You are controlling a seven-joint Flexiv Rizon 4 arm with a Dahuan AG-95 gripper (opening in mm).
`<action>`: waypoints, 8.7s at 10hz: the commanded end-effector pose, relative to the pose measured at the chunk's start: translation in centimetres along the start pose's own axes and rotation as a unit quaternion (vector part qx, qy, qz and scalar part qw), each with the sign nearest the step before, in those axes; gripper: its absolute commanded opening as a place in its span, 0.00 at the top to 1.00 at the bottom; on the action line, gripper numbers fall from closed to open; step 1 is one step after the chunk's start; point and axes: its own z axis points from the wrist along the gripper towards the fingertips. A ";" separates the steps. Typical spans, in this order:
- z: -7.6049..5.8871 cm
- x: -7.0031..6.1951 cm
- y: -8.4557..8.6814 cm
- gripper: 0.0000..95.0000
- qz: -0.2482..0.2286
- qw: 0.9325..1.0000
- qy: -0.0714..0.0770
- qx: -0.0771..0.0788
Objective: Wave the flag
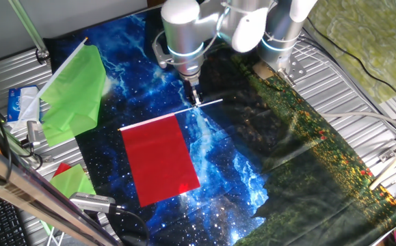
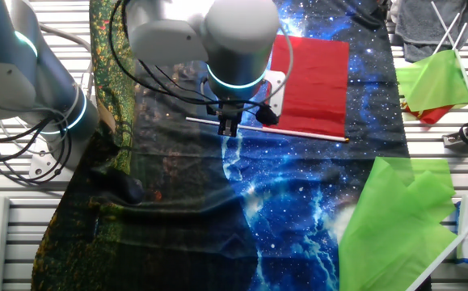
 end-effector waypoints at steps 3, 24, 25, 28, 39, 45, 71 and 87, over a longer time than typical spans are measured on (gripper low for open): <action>-1.3 0.2 0.6 1.00 0.000 1.000 -0.003 -0.007; -13.0 0.3 -0.5 1.00 -0.043 0.999 0.020 -0.003; -13.0 0.2 -0.6 1.00 -0.041 0.999 0.025 -0.002; -13.0 0.0 -0.7 1.00 -0.043 0.998 0.040 -0.010; -13.0 0.0 -0.7 1.00 -0.036 0.997 0.064 -0.016; -13.0 0.0 -0.7 1.00 -0.031 0.999 0.023 -0.014; -23.2 2.0 3.7 1.00 -0.046 0.997 0.059 -0.018; -23.2 2.1 4.1 1.00 -0.060 0.998 -0.004 -0.007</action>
